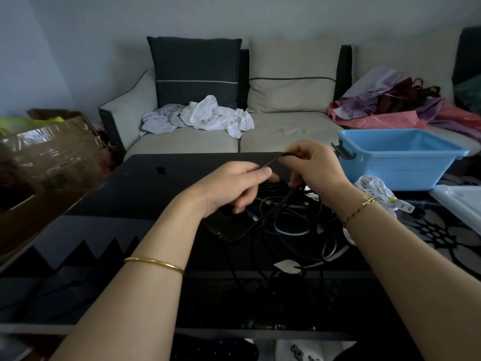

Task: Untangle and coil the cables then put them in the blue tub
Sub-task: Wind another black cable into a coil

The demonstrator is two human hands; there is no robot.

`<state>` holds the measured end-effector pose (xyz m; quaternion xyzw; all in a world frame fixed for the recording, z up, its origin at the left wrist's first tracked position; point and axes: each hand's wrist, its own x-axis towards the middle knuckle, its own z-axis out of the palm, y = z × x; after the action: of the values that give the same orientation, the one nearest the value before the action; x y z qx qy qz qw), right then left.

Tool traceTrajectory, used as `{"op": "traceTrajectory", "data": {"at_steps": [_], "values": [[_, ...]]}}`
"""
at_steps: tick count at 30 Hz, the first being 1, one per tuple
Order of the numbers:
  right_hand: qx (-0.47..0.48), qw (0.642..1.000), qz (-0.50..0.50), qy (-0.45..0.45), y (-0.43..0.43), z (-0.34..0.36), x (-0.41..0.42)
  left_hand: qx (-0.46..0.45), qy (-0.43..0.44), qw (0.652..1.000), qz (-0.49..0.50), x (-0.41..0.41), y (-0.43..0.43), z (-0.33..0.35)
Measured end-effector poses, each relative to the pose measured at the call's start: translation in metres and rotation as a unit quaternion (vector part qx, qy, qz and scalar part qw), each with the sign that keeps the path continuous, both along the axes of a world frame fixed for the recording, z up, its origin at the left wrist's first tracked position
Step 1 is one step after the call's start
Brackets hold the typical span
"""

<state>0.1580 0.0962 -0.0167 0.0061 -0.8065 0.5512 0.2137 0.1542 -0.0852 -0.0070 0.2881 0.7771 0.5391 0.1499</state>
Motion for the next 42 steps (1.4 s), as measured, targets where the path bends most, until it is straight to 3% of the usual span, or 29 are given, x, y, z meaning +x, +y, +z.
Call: {"op": "traceTrajectory", "data": {"at_steps": [2, 5, 8, 12, 14, 15, 18, 21, 23, 29, 32, 34, 38, 40, 42], "values": [[0.011, 1.000, -0.011, -0.014, 0.001, -0.008, -0.002, 0.094, -0.078, 0.992, -0.022, 0.000, 0.000, 0.005], [0.024, 0.998, 0.014, -0.057, -0.002, -0.021, 0.001, 0.249, -0.189, 0.949, -0.048, -0.002, -0.003, 0.015], [0.115, 0.981, 0.095, -0.122, -0.009, -0.034, 0.005, 0.412, -0.266, 0.867, -0.089, -0.003, -0.008, 0.022], [0.327, 0.918, 0.123, -0.189, -0.019, -0.042, 0.009, 0.599, -0.326, 0.730, -0.050, -0.008, -0.010, 0.022], [0.392, 0.887, 0.146, -0.196, -0.026, -0.038, 0.015, 0.643, -0.326, 0.692, -0.023, -0.013, -0.009, 0.019], [0.420, 0.871, 0.165, -0.192, -0.031, -0.035, 0.018, 0.650, -0.315, 0.692, -0.011, -0.015, -0.009, 0.017], [0.427, 0.856, 0.233, -0.175, -0.042, -0.023, 0.026, 0.608, -0.273, 0.741, 0.076, -0.020, -0.009, 0.009], [0.405, 0.871, 0.246, -0.127, -0.045, -0.005, 0.032, 0.454, -0.179, 0.844, 0.224, -0.024, -0.008, -0.004], [0.406, 0.882, 0.218, -0.097, -0.041, 0.005, 0.034, 0.359, -0.098, 0.883, 0.285, -0.024, -0.008, -0.011], [0.352, 0.910, 0.209, -0.062, -0.042, 0.014, 0.038, 0.149, 0.095, 0.956, 0.233, -0.016, -0.002, -0.015], [0.260, 0.959, 0.110, -0.017, -0.031, 0.020, 0.028, -0.026, 0.158, 0.975, 0.156, -0.013, -0.001, -0.015], [0.164, 0.984, 0.068, -0.016, -0.022, 0.019, 0.024, -0.083, 0.154, 0.976, 0.131, -0.011, 0.002, -0.012], [0.075, 0.997, 0.008, -0.015, -0.015, 0.014, 0.018, -0.108, 0.132, 0.981, 0.091, -0.001, 0.008, 0.006], [0.076, 0.997, -0.013, -0.019, -0.013, 0.013, 0.015, -0.128, 0.124, 0.982, 0.061, 0.001, 0.007, 0.009], [0.097, 0.995, -0.019, -0.022, -0.010, 0.011, 0.014, -0.093, 0.059, 0.993, 0.043, 0.001, 0.005, 0.011]]}}
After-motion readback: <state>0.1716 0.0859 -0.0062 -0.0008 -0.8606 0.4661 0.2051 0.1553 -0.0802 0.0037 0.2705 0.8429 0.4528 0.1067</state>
